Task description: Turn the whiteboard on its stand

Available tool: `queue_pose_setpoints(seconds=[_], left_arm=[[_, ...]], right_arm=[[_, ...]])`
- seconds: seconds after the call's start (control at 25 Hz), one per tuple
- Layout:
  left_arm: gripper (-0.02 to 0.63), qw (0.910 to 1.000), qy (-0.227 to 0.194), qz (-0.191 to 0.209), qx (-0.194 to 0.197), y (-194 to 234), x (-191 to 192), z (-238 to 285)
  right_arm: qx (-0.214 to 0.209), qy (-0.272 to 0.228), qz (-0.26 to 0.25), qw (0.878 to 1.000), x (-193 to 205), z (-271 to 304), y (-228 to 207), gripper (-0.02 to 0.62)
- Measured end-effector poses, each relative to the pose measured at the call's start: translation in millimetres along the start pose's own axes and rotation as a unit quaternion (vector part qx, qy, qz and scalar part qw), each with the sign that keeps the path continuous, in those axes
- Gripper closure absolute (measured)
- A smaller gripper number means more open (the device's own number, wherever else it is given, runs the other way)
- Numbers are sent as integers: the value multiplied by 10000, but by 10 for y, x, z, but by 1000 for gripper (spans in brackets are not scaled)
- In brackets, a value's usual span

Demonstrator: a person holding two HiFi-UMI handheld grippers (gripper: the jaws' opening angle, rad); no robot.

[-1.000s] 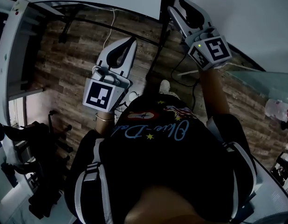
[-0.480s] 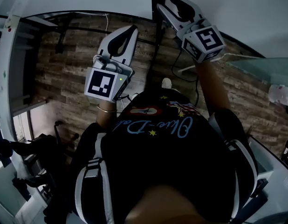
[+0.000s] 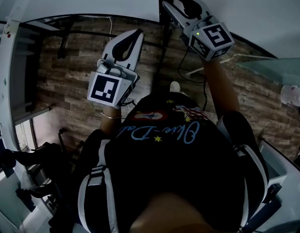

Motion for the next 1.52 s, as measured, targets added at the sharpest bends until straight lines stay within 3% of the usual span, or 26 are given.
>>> queue_pose_setpoints(seconds=[0.36,0.68,1.52], left_arm=[[604,10000,30,7,-49,31,17,-99],[604,9998,69,6,-211,89,37,-223],[604,9999,101,9,-94,-35,58,-323]], right_arm=[[-266,128,65,9995,12,81,0,425],[-217,264,5,9994,9,96,12,419],[-60,335,24,9994,-14,-56,175,417]])
Point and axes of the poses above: the fingertips, and each gripper's own axes: z forward along the fingers, y to its left, x out of its underside, the point moved 4 cm from there along -z, backward along the fingers, and after that the axes turned 4 degrees about -x, right-handed, at the moved point
